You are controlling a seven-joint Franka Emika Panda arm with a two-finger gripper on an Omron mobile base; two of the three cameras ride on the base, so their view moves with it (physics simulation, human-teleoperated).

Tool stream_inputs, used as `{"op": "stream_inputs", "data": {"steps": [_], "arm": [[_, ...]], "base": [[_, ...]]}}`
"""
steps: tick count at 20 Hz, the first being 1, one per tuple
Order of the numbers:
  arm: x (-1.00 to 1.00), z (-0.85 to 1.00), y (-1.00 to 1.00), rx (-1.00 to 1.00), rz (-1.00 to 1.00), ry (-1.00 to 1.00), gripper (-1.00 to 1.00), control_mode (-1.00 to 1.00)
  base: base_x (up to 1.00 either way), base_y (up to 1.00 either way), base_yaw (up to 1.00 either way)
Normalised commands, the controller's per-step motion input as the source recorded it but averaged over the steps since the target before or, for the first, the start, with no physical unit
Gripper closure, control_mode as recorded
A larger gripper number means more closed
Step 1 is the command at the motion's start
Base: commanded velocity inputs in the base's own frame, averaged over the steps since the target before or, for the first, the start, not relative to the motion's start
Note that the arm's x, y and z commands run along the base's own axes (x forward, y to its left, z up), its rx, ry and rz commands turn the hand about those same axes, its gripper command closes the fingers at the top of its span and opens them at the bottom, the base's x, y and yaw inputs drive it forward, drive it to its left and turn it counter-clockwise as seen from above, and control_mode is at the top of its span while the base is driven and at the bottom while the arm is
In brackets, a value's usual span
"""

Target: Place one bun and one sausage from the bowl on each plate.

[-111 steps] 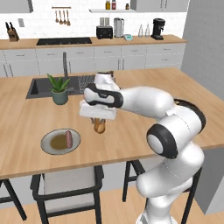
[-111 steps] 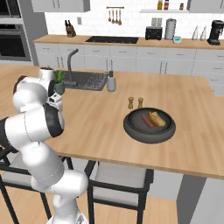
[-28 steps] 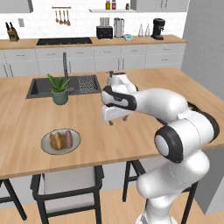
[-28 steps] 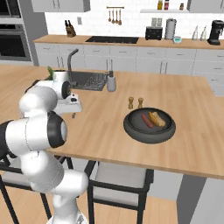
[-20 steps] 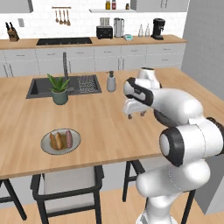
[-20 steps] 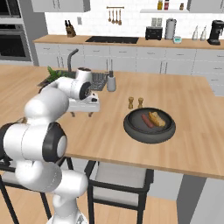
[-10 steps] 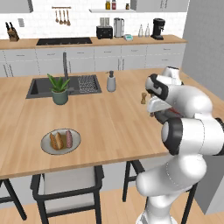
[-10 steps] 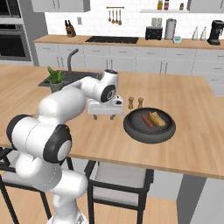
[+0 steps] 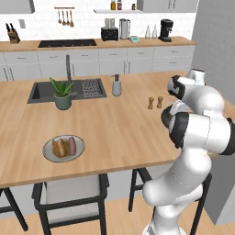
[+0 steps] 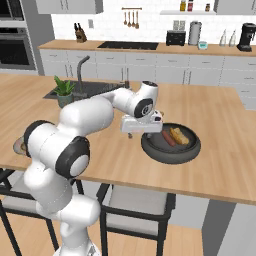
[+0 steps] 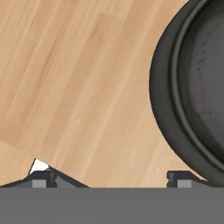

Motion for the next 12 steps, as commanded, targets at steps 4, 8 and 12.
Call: {"op": "stream_inputs", "data": {"steps": [4,8,12], "arm": [[0.36,0.02,-0.73,0.0,0.0,0.0,-1.0,-1.0],[0.49,0.01,-0.58,0.0,0.0,0.0,-1.0,-1.0],[0.51,0.0,-0.57,0.0,0.0,0.0,-1.0,-1.0]], "base": [[0.0,0.0,0.0],[0.0,0.0,0.0],[0.0,0.0,0.0]]}}
